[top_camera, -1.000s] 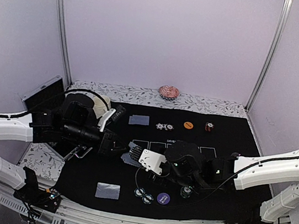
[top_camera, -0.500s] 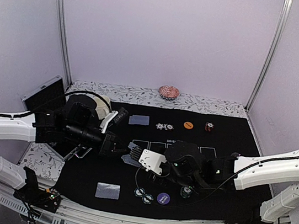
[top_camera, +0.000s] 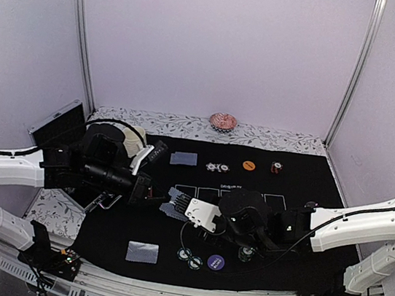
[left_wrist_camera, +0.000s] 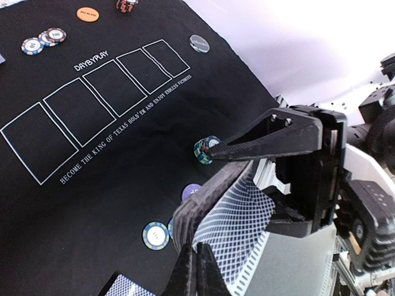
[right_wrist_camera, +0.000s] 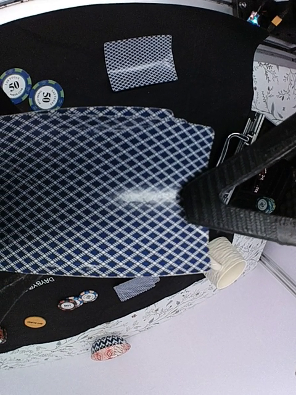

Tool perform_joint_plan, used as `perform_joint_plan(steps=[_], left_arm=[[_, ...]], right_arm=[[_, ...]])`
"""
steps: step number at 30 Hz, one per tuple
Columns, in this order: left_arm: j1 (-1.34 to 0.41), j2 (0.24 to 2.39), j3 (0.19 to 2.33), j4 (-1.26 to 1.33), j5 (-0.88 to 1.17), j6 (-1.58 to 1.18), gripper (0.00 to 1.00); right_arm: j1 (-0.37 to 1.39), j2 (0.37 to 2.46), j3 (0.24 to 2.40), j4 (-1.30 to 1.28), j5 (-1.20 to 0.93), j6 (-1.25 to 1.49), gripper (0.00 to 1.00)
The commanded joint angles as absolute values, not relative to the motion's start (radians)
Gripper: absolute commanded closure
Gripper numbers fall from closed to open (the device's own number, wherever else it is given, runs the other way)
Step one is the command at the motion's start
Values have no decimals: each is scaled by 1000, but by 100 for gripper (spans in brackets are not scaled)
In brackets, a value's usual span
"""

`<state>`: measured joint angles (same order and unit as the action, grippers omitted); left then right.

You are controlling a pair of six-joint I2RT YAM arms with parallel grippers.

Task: Distribute texas hold em gaming equipment
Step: Pick up the poker card from the face-down deck piles, then distribute the poker card in the big blind area.

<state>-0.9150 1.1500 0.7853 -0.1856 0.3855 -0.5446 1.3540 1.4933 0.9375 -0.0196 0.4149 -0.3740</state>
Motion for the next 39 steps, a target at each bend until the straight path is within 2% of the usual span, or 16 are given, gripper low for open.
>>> perform_joint_plan(steps=[1,20,29,33,39], left_arm=[[-907,1113,798,-199,391,-527,100],[-889,1064,799,-189,405,-519,100],[-746,1016,789,-134,412,-517,100],[-636,1123,875,-118,362,-466,100],[-515,1475,1068,-53,340,-438,100]], right_arm=[[1354,1453,915,2,445,-356,45],[1324,1437,885,3,440,-337,45],[1283,1419,844,10,422,-321,44],[1271,1407,828,11,423,-316,45],[1267,1380,810,12,428,-310,45]])
